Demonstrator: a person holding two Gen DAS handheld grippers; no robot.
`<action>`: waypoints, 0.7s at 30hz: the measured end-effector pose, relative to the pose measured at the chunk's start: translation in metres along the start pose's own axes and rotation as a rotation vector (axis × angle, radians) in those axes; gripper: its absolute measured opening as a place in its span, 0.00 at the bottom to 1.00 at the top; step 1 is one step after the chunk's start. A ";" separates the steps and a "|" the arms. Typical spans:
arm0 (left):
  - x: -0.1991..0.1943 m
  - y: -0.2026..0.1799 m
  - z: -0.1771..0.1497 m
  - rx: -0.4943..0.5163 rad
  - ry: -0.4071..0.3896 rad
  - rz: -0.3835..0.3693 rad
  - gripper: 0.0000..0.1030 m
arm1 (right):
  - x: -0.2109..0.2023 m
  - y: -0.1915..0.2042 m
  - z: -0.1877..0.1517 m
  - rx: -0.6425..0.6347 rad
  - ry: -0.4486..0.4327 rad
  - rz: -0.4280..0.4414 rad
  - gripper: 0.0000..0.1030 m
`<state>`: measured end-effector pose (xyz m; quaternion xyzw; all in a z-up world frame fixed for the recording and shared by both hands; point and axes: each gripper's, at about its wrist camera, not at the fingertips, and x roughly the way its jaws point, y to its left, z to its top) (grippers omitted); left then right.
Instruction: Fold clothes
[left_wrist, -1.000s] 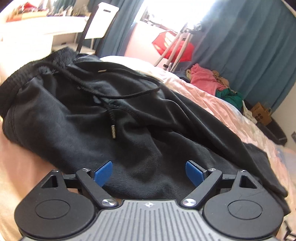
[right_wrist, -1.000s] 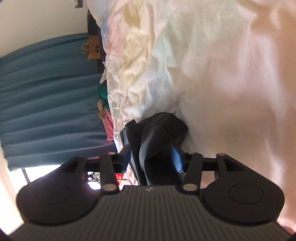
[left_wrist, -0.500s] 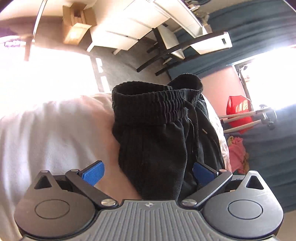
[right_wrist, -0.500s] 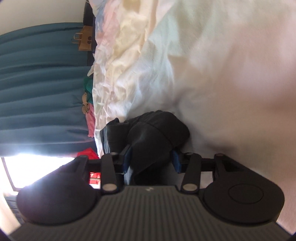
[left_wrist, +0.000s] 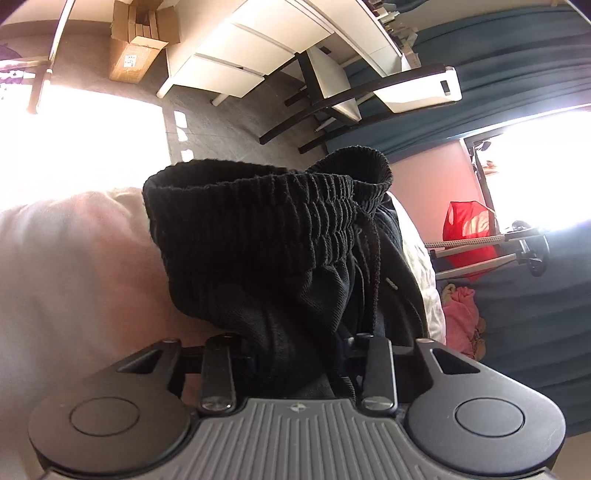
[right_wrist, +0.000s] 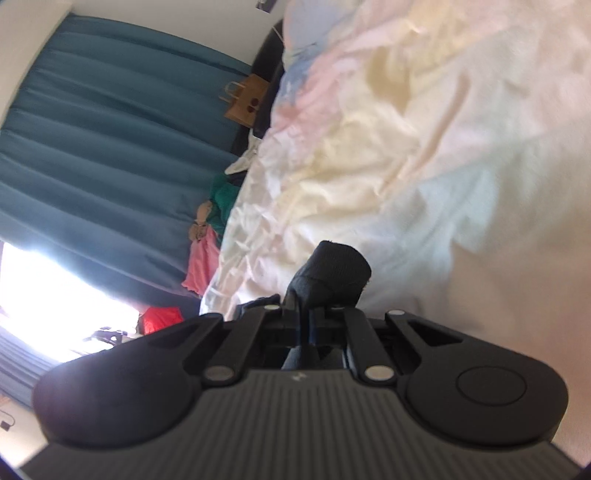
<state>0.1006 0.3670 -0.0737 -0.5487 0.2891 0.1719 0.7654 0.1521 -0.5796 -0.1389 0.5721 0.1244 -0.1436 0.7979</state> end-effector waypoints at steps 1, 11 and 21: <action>-0.007 -0.009 0.004 0.011 -0.007 -0.017 0.18 | -0.001 0.005 0.002 -0.023 -0.007 0.015 0.06; -0.078 -0.047 0.030 0.066 -0.014 -0.124 0.14 | -0.026 0.019 0.028 -0.121 -0.051 0.067 0.06; -0.072 0.038 -0.015 0.324 0.003 0.079 0.15 | -0.035 -0.049 0.018 -0.121 0.097 -0.159 0.06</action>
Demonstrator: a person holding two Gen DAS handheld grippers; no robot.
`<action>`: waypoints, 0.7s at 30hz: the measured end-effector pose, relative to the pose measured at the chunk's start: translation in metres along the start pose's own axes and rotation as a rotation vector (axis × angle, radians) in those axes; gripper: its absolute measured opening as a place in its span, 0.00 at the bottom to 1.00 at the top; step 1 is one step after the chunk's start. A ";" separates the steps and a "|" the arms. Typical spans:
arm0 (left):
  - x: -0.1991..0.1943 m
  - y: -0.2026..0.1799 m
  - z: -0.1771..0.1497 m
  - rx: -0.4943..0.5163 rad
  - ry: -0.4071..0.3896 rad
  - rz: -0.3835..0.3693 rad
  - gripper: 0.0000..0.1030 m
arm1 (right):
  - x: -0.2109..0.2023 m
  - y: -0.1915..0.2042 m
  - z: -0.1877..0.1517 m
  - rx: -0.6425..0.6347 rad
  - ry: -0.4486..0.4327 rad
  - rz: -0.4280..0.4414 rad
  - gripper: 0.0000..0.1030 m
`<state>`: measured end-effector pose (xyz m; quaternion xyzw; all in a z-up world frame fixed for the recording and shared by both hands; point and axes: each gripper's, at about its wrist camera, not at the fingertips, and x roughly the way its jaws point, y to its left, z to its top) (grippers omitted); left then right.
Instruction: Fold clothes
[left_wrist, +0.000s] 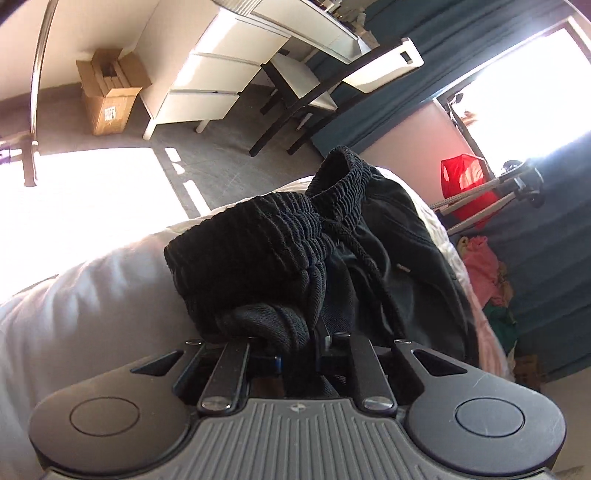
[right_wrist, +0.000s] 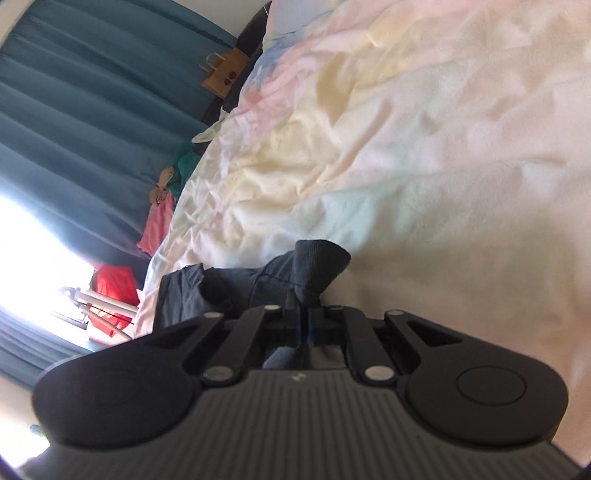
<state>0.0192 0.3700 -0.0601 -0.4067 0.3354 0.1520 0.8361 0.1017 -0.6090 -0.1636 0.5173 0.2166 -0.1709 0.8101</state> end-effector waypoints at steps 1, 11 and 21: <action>0.003 -0.003 -0.003 0.042 -0.004 0.014 0.16 | 0.001 0.000 -0.001 -0.010 -0.003 -0.003 0.06; -0.001 -0.047 -0.021 0.304 -0.008 0.044 0.78 | -0.009 -0.003 -0.005 0.005 -0.023 -0.009 0.18; -0.076 -0.081 -0.057 0.482 -0.211 0.049 1.00 | -0.075 0.025 0.009 -0.023 -0.276 0.076 0.73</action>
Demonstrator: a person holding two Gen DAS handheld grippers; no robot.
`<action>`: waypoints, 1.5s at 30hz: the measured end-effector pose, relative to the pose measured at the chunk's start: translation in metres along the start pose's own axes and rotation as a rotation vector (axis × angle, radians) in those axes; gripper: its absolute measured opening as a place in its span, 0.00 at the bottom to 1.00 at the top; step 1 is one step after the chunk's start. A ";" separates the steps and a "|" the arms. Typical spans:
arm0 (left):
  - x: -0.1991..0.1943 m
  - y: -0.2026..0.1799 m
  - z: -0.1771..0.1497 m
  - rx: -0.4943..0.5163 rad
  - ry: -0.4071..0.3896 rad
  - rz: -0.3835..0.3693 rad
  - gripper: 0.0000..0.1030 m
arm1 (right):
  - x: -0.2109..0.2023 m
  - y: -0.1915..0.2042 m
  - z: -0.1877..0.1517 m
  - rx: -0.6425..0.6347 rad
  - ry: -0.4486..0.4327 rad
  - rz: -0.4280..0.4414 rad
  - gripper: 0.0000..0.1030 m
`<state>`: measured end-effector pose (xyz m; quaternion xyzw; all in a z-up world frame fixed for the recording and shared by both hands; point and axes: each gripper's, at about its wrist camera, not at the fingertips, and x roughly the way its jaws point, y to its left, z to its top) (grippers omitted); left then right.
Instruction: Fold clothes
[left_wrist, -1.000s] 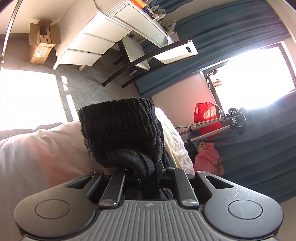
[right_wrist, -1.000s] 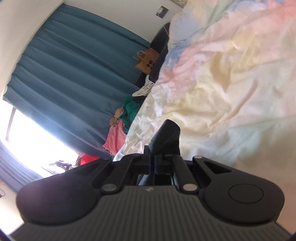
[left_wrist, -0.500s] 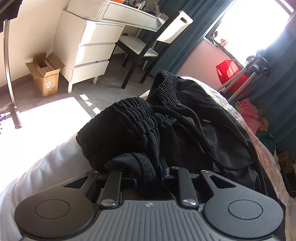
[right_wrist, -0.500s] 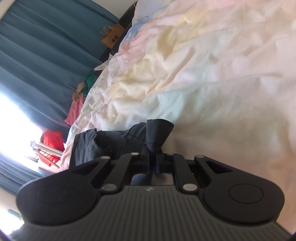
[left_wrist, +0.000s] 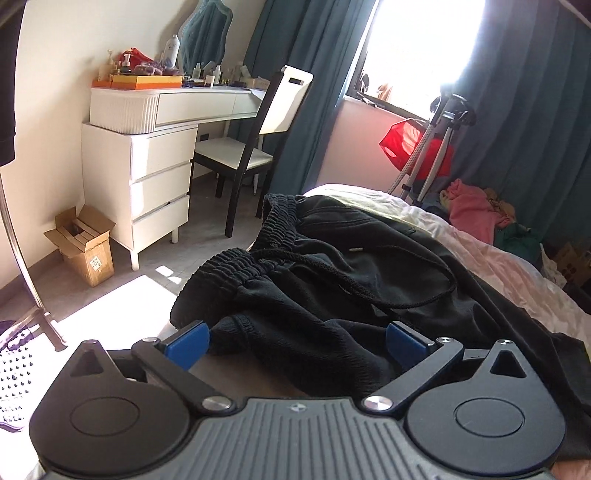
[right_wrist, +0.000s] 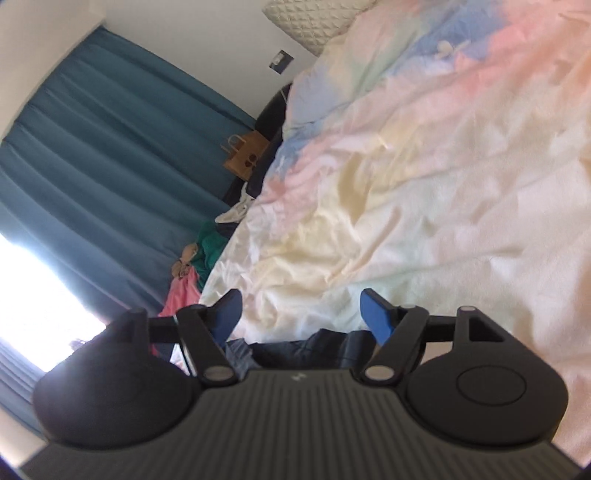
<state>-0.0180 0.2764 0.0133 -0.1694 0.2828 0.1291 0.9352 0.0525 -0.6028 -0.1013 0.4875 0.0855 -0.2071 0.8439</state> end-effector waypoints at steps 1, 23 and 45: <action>-0.006 -0.006 0.001 0.000 -0.028 -0.006 1.00 | -0.001 0.007 -0.001 -0.025 0.010 0.015 0.73; 0.055 -0.277 -0.040 0.349 -0.183 -0.259 1.00 | -0.001 0.110 -0.097 -0.420 0.246 0.173 0.73; 0.120 -0.238 -0.069 0.253 -0.059 -0.261 1.00 | 0.094 0.068 -0.164 -0.029 0.486 0.069 0.70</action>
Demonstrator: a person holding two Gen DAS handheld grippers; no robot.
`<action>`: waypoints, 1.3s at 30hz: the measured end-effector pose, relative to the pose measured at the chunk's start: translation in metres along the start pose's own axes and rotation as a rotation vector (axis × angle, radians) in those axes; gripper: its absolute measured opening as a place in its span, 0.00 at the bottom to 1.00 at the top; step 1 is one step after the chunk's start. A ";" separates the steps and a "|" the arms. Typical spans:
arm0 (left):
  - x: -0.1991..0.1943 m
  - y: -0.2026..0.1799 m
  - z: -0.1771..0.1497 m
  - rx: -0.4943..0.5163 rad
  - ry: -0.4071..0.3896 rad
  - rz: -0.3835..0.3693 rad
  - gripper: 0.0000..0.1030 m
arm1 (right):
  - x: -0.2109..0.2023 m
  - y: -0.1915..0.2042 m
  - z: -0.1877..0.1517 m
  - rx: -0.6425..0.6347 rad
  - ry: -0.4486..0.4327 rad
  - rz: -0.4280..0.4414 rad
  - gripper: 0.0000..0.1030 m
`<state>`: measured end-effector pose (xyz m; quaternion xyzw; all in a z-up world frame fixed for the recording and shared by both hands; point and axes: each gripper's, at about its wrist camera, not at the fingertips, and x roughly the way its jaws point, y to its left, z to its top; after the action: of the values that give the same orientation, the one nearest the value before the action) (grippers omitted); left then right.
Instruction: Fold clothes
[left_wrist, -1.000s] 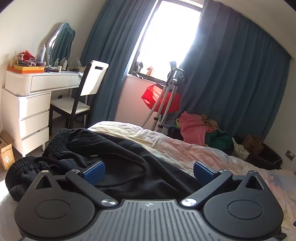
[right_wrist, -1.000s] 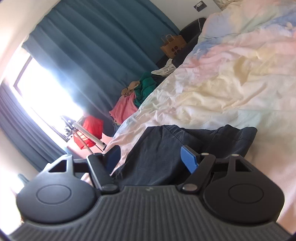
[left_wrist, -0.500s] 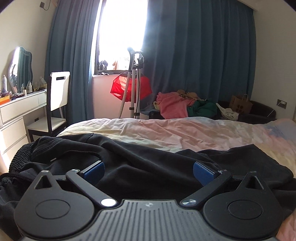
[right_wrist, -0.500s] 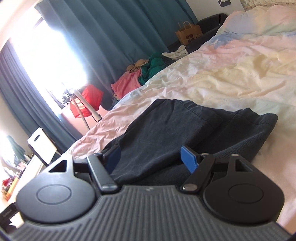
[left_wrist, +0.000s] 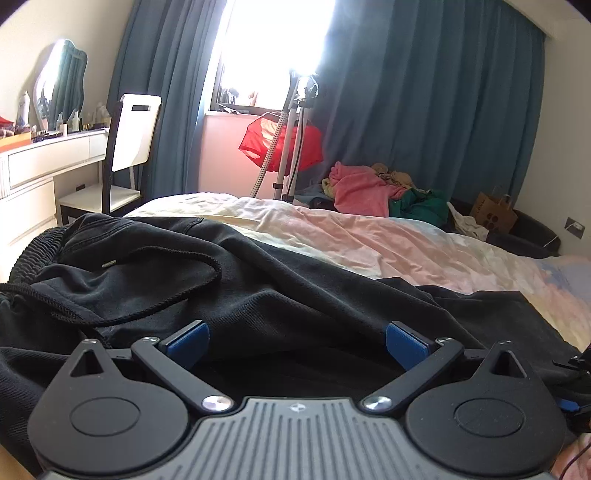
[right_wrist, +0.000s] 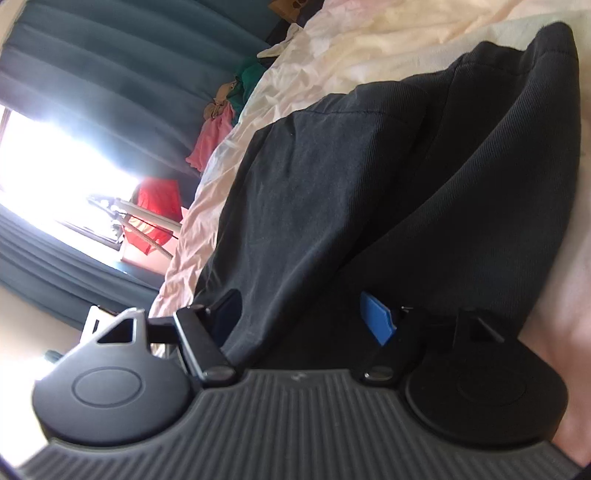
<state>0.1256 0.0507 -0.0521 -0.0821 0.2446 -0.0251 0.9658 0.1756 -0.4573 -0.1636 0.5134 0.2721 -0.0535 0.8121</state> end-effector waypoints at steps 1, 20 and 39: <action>0.001 0.002 0.001 -0.013 -0.002 -0.011 1.00 | 0.004 -0.001 0.003 0.019 0.000 -0.009 0.67; 0.032 0.009 -0.039 -0.093 0.063 0.037 1.00 | 0.115 0.211 0.127 -0.194 -0.256 -0.062 0.06; 0.078 0.005 -0.046 -0.062 0.100 0.009 1.00 | 0.204 0.210 0.172 -0.342 -0.293 -0.151 0.63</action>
<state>0.1725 0.0419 -0.1291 -0.1096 0.2935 -0.0174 0.9495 0.4918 -0.4684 -0.0406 0.3331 0.1940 -0.1411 0.9119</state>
